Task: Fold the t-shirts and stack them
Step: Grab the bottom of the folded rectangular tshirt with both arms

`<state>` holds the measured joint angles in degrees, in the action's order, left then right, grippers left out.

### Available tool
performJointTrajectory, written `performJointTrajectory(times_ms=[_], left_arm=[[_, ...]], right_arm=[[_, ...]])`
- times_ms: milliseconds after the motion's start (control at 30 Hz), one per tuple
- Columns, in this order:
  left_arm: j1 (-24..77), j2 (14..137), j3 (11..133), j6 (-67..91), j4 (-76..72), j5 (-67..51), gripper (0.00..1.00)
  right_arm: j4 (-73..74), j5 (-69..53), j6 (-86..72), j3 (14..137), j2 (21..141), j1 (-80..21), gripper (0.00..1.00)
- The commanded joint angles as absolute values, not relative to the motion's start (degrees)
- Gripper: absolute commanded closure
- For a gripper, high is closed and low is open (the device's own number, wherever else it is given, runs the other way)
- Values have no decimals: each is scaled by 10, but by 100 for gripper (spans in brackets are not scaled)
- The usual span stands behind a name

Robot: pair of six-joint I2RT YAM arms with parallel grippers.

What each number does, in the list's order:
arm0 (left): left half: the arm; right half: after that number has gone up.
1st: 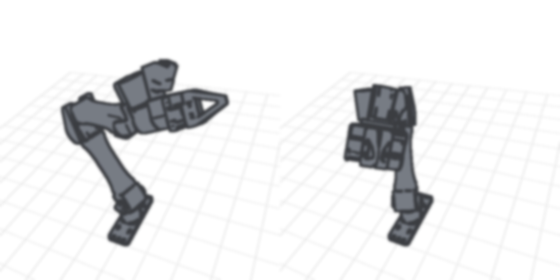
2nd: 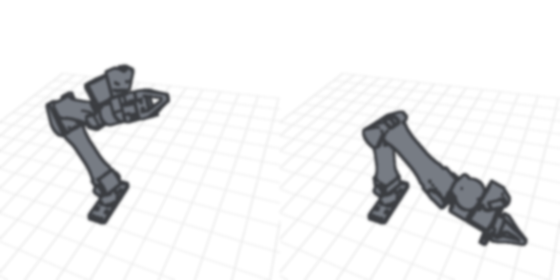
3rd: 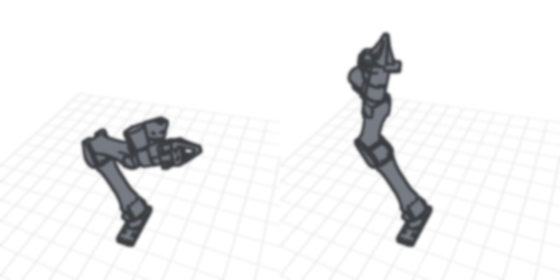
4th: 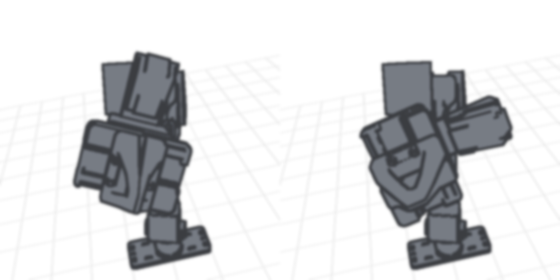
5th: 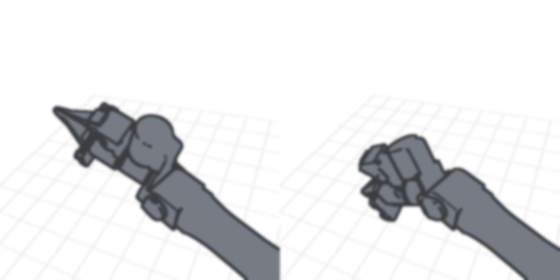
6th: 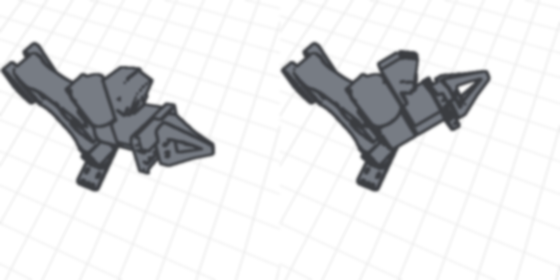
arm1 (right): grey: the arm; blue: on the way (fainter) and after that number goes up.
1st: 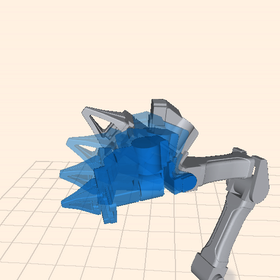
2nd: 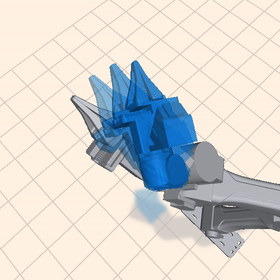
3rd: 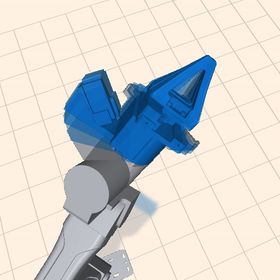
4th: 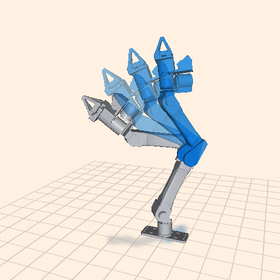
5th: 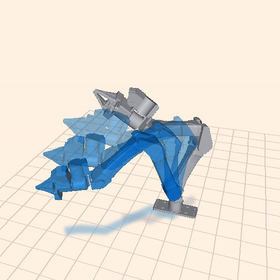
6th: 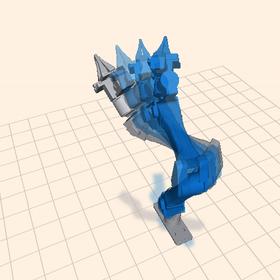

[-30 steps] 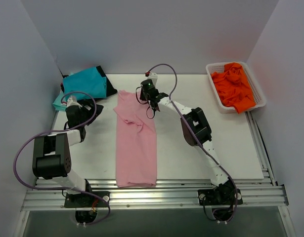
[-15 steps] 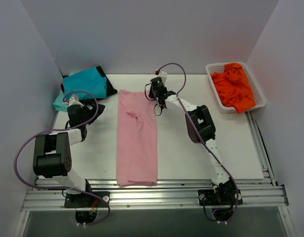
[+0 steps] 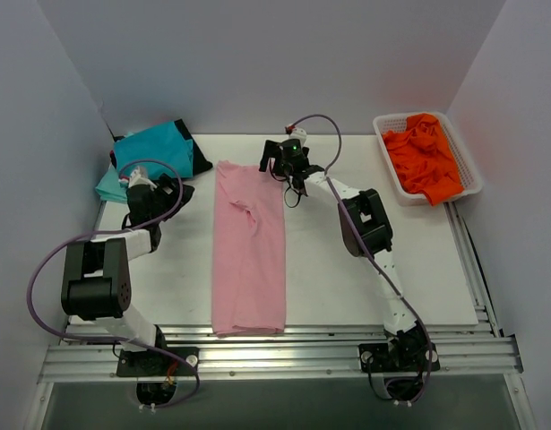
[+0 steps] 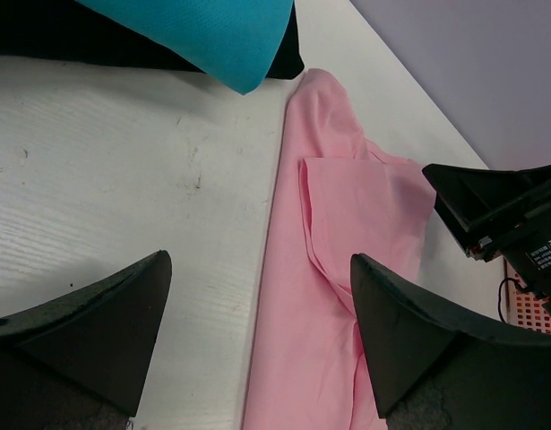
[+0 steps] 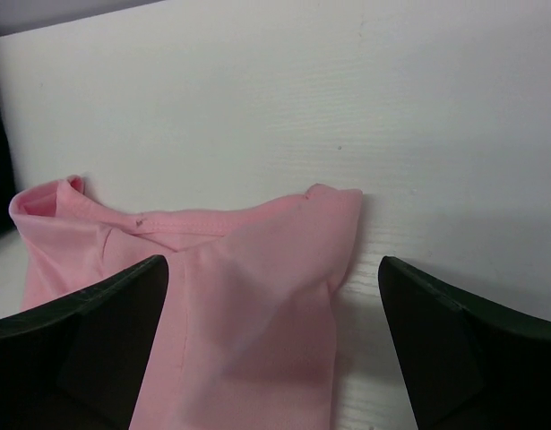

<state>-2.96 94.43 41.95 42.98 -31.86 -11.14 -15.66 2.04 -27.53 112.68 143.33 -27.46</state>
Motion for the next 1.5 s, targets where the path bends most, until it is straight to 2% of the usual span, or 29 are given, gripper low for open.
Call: performJointTrajectory(times_ms=[0, 167, 300, 433, 667, 767, 1033, 1233, 1467], left_arm=[[-20, 940, 448, 417, -330, -111, 11], [-6, 870, 448, 397, -295, -96, 10], [42, 803, 427, 390, -258, -51, 10], [93, 745, 394, 407, -200, 11, 10], [165, 582, 284, 495, -126, 105, 11], [224, 483, 253, 503, -42, 162, 11], [320, 341, 200, 524, 101, 171, 12], [388, 286, 205, 561, 226, 186, 14], [434, 282, 227, 586, 355, 183, 15]], right_arm=[[-208, 30, -239, 1108, 1391, -275, 0], [-248, 141, -214, 1004, 1257, -276, 0], [-265, 263, -222, 861, 1126, -295, 0], [-276, 393, -279, 654, 967, -351, 1], [-174, 414, -453, 458, 818, -495, 2], [-134, 469, -501, 417, 774, -592, 1], [-85, 435, -594, 359, 750, -663, 1], [-43, 425, -656, 351, 752, -728, 0], [65, 455, -717, 367, 754, -816, 0]])
